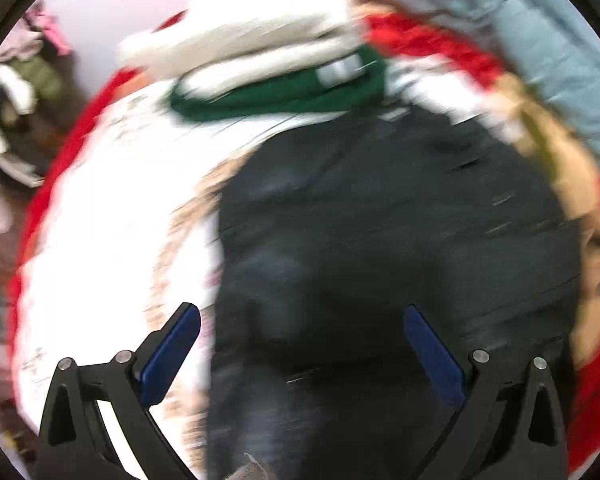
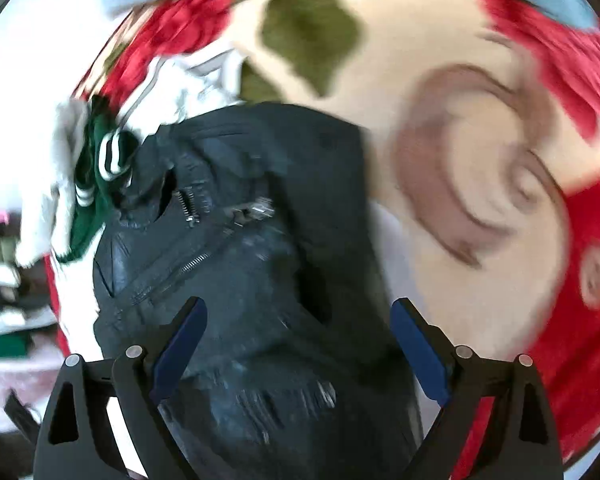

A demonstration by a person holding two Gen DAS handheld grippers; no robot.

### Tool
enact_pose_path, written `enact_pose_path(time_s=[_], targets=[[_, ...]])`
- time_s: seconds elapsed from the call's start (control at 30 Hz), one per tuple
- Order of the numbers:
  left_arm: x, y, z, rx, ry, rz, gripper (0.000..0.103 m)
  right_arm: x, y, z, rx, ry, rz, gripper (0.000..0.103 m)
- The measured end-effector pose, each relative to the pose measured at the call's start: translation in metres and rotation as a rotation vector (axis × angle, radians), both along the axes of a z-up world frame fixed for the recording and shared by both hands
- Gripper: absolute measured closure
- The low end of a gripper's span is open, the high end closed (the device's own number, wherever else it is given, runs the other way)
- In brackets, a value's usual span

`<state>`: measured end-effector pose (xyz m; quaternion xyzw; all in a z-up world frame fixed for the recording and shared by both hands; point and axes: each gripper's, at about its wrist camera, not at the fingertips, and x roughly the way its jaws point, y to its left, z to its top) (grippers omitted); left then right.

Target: Fold large clothes

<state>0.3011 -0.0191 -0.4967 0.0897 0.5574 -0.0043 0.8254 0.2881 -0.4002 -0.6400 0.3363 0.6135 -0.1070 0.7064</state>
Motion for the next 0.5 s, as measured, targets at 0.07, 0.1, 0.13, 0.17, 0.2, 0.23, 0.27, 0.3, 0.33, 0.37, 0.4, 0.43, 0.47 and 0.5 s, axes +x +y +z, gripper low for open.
enact_pose_path(time_s=[0.07, 0.1, 0.13, 0.17, 0.2, 0.23, 0.27, 0.3, 0.33, 0.37, 0.4, 0.43, 0.47, 0.5], targets=[[-0.010, 0.025, -0.021, 0.055, 0.065, 0.049, 0.000, 0.027, 0.021, -0.027, 0.022, 0.067, 0.098, 0.026], [-0.013, 0.033, -0.028, 0.061, 0.093, 0.069, 0.000, 0.032, 0.026, -0.037, -0.034, 0.115, 0.127, 0.040], [-0.018, 0.040, -0.035, 0.058, 0.120, 0.086, 0.000, 0.034, 0.031, -0.039, -0.099, 0.147, 0.141, 0.062], [-0.021, 0.043, -0.038, 0.054, 0.131, 0.088, 0.000, 0.034, 0.032, -0.039, -0.137, 0.157, 0.145, 0.069], [-0.025, 0.043, -0.042, 0.058, 0.144, 0.079, 0.000, 0.028, 0.029, -0.034, -0.148, 0.140, 0.119, 0.073], [-0.028, 0.040, -0.044, 0.070, 0.145, 0.066, 0.000, 0.024, 0.026, -0.027, -0.168, 0.128, 0.089, 0.082], [-0.029, 0.036, -0.046, 0.083, 0.141, 0.049, 0.000, 0.016, 0.021, -0.018, -0.200, 0.114, 0.057, 0.087], [-0.030, 0.032, -0.047, 0.095, 0.134, 0.034, 0.000, 0.008, 0.016, -0.011, -0.240, 0.109, 0.016, 0.089], [-0.029, 0.029, -0.049, 0.104, 0.126, 0.030, 0.000, 0.002, 0.013, -0.009, -0.254, 0.112, -0.006, 0.089], [-0.026, 0.027, -0.050, 0.114, 0.115, 0.029, 0.000, -0.003, 0.010, -0.009, -0.260, 0.125, -0.012, 0.088], [-0.022, 0.023, -0.053, 0.131, 0.100, 0.026, 0.000, -0.006, 0.008, -0.012, -0.237, 0.125, 0.000, 0.087], [-0.017, 0.022, -0.056, 0.165, 0.083, 0.024, 0.000, -0.008, 0.005, -0.014, -0.198, 0.124, 0.006, 0.087], [-0.006, 0.019, -0.064, 0.211, 0.076, 0.030, 0.000, -0.009, 0.002, -0.013, -0.167, 0.116, 0.000, 0.080], [0.001, 0.020, -0.069, 0.220, 0.079, 0.035, 0.000, -0.012, -0.003, -0.013, -0.131, 0.112, -0.009, 0.076]])
